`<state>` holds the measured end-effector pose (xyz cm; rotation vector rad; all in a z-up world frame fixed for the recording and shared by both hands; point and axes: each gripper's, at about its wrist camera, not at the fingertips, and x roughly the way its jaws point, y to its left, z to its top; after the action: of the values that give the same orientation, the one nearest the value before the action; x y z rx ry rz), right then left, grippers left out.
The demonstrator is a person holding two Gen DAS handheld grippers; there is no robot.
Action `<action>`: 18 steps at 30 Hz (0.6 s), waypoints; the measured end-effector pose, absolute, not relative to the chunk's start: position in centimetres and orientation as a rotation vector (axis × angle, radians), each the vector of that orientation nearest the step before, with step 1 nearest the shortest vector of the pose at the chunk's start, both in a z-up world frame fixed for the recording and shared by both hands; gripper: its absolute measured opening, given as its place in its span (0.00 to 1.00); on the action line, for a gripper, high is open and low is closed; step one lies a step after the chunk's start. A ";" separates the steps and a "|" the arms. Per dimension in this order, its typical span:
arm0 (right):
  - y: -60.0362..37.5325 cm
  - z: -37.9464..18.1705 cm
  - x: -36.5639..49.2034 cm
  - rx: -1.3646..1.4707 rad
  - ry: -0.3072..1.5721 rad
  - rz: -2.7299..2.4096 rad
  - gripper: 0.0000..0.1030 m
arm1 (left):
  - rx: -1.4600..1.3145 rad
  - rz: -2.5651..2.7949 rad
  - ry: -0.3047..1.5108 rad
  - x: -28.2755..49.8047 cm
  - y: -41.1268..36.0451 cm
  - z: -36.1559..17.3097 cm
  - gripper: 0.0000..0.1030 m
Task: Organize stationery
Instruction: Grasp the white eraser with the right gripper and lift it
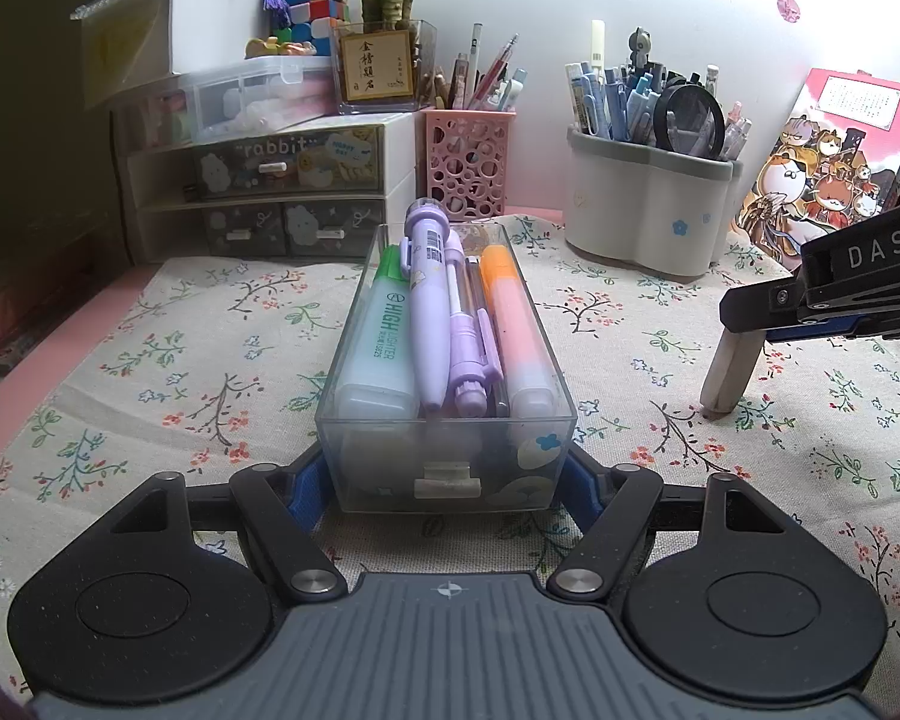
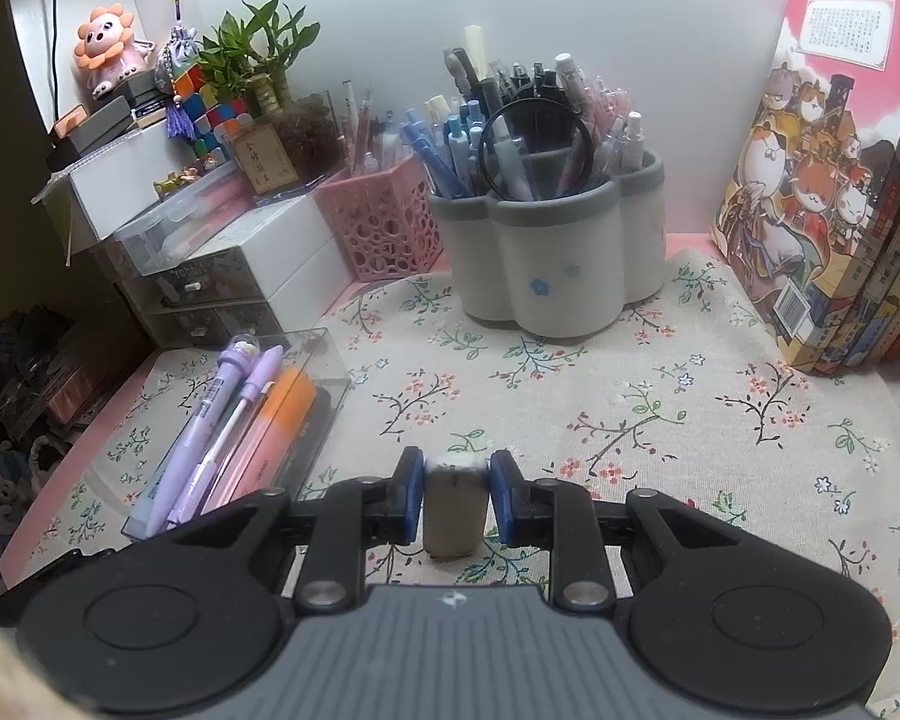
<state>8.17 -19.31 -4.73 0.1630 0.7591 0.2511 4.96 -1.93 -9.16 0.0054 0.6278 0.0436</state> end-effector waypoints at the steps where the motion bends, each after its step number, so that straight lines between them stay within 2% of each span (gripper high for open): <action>1: -19.3 -4.7 8.1 0.160 0.757 0.251 0.25 | 0.005 0.044 0.628 5.0 -1.9 -9.2 0.71; 18: -19.2 -5.3 6.7 0.176 0.725 0.259 0.25 | 0.005 0.043 0.628 4.9 -1.9 -9.2 0.71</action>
<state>6.69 -19.21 -5.32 0.1755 0.7251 0.2594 4.94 -1.90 -9.16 0.0053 0.6276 0.0433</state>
